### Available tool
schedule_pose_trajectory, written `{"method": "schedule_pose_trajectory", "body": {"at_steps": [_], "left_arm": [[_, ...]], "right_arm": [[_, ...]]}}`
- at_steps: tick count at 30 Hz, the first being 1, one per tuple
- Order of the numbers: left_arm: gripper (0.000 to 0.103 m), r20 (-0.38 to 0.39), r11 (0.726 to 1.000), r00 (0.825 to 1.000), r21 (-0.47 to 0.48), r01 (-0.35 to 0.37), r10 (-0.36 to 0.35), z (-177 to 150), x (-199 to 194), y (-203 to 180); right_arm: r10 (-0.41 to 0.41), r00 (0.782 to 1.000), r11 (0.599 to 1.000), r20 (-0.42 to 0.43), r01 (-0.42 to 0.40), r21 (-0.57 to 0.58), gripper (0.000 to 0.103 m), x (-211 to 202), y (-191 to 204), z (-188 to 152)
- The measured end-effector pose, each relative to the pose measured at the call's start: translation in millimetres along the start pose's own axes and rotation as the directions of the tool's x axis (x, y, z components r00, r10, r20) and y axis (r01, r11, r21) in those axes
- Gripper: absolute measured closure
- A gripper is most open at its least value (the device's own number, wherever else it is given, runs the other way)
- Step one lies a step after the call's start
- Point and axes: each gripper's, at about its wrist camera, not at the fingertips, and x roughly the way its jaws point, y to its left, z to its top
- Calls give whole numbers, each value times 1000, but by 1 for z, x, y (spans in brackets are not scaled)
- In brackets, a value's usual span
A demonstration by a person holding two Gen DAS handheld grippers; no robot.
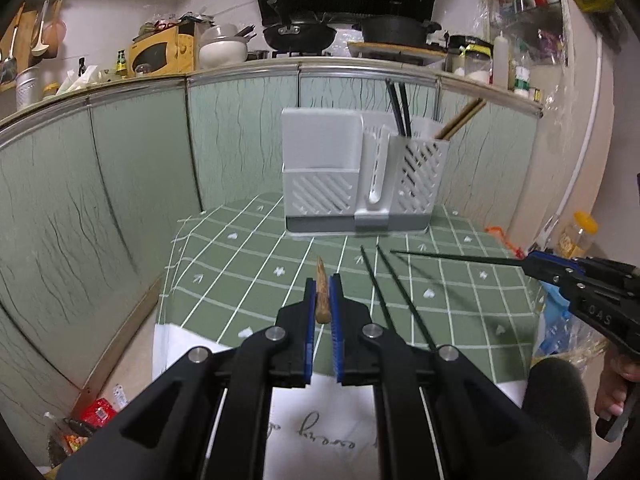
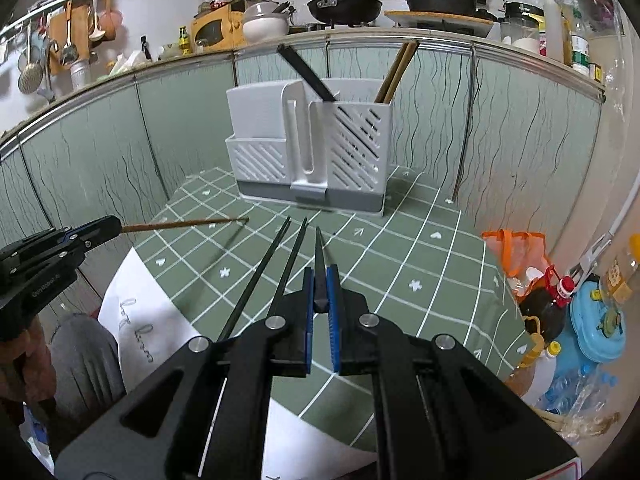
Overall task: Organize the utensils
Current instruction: 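Lift the wooden chopstick with the left tool while the right tool lifts its black chopstick toward the holder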
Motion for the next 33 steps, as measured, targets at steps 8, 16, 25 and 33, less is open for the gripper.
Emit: {"method": "schedule_pose_trajectory", "body": {"at_steps": [8,16,25,33], "left_arm": [[95,41,1000,999,15,21,-21,22,-7,0],[95,78,998,996,45,38,-41,44,-19,-4],[95,54,997,997,61,43,-47,65,-15,-5],[95,28,996,998,61,61,-63,80,-14,-3]], "right_arm": [[13,999,1000,31,-14,11,97,-11,-7,19],[30,997,999,70,-31,12,97,-23,-10,41],[34,995,999,93,-34,1,97,-32,-11,64],[18,997,1000,72,-17,-13,97,-35,-16,81]]}}
